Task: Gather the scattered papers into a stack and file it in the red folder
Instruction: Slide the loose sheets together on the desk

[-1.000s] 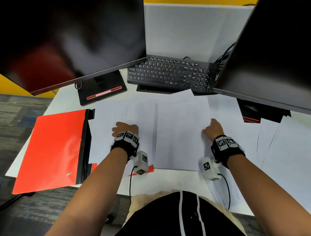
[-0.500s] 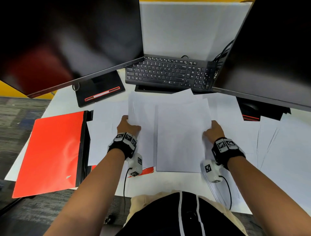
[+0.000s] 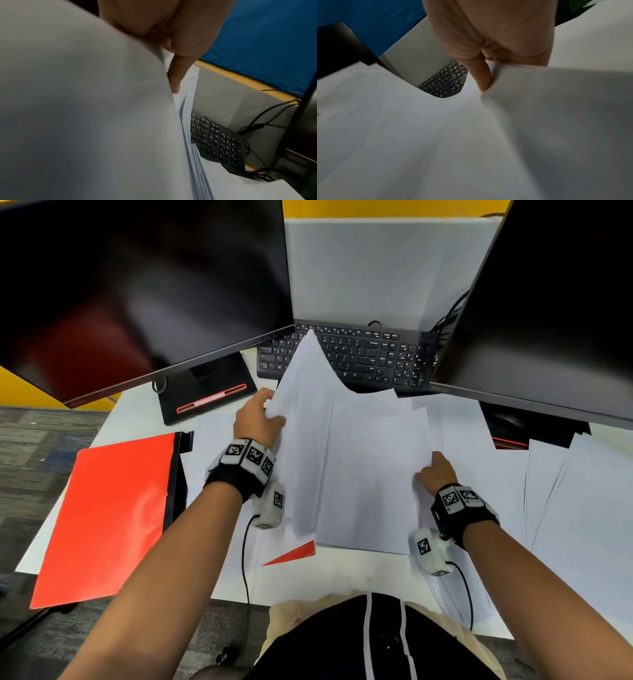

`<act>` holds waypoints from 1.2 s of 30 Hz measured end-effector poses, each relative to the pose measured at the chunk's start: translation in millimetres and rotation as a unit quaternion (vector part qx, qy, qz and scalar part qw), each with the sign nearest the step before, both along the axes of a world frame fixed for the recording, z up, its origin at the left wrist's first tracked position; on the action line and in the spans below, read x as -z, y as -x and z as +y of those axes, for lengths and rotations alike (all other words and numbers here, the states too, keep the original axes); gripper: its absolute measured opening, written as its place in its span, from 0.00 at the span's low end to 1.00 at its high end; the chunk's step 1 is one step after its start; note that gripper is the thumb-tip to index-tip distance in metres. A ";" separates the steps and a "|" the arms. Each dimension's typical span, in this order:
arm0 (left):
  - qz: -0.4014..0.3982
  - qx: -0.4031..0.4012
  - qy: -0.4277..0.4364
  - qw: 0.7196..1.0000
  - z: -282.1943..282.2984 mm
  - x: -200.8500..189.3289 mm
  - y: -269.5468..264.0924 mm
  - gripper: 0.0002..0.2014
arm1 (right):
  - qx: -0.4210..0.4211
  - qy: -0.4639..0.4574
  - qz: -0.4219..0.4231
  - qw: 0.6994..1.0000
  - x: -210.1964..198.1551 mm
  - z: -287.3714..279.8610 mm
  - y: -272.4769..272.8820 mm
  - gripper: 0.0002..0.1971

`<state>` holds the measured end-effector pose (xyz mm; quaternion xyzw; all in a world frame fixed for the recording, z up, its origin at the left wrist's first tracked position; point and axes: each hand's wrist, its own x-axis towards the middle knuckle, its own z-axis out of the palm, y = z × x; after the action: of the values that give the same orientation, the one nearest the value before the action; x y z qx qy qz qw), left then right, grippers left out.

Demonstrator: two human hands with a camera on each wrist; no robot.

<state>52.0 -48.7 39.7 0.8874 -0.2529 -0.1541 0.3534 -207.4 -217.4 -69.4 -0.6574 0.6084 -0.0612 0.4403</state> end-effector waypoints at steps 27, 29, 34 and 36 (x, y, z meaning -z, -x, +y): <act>0.250 -0.055 0.188 0.948 -6.0 4.3 6.8 0.17 | 0.162 -0.262 -0.209 0.928 -29.0 9.5 11.8 0.35; 0.264 -0.060 0.115 0.956 -6.6 37.4 26.2 0.25 | 0.164 -0.266 -0.220 0.924 -30.0 8.3 12.2 0.35; 0.196 -0.026 -0.097 0.975 -8.4 67.6 64.0 0.41 | 0.150 -0.236 -0.190 0.941 -28.2 5.7 11.3 0.37; 0.173 -0.016 -0.144 0.974 -12.7 73.8 74.1 0.44 | 0.143 -0.207 -0.157 0.955 -34.6 8.3 8.2 0.26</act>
<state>-22.1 -61.4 -34.1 0.8928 -0.1488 -0.3339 0.2631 -215.6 -209.1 -34.7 -0.4400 0.6183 -0.0987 0.6437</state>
